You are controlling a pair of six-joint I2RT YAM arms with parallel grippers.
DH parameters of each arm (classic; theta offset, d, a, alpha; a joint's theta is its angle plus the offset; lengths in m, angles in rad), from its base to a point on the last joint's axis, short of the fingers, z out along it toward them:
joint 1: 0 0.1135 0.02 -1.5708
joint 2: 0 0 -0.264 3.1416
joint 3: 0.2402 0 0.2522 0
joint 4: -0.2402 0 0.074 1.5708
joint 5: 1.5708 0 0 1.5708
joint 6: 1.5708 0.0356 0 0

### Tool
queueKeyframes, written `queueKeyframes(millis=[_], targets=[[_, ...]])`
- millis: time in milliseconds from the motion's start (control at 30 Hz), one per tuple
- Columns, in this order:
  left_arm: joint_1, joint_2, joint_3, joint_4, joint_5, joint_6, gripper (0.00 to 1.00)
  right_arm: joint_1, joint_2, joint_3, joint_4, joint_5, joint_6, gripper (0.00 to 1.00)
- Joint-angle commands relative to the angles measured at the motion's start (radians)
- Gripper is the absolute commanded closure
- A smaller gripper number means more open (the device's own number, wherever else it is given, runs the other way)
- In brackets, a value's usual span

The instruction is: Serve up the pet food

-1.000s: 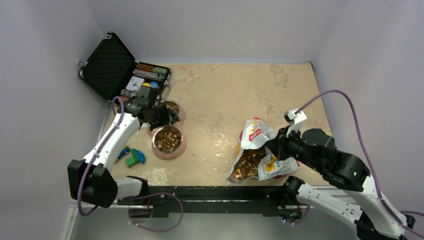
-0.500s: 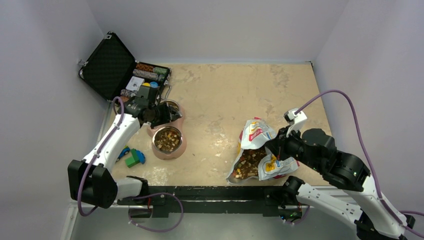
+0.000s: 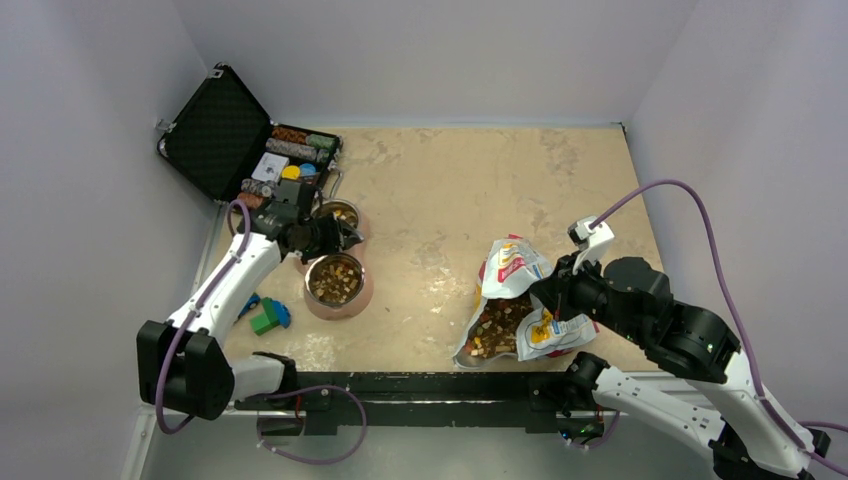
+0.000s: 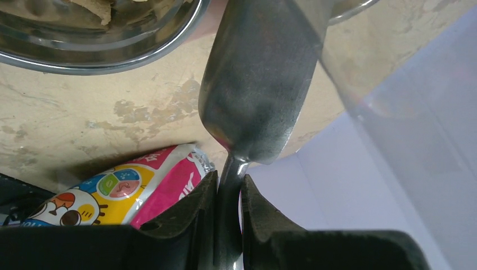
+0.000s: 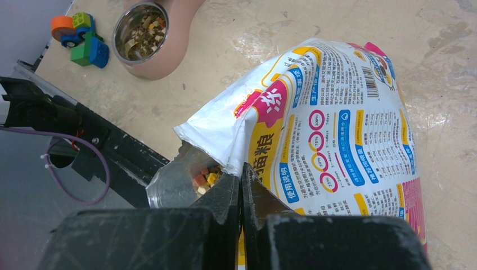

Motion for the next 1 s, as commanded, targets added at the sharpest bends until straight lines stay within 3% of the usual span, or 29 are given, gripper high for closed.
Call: queueKeyframes(millis=[0,500,733,967], targets=[[0.004,-0.065,0.041,0.049,-0.069,-0.465,1.00,-0.001,-0.012,0.048,0.095,0.025,0.007,1.00],[0.003,-0.153,-0.024,0.182,-0.064,-0.328,1.00,-0.001,-0.022,0.040,0.092,0.021,0.015,1.00],[0.003,-0.246,-0.081,0.089,0.010,-0.157,1.00,0.000,-0.021,0.042,0.099,0.024,0.015,1.00],[0.001,-0.451,-0.281,0.105,0.114,-0.051,1.00,-0.001,-0.020,0.033,0.109,0.030,0.017,1.00]])
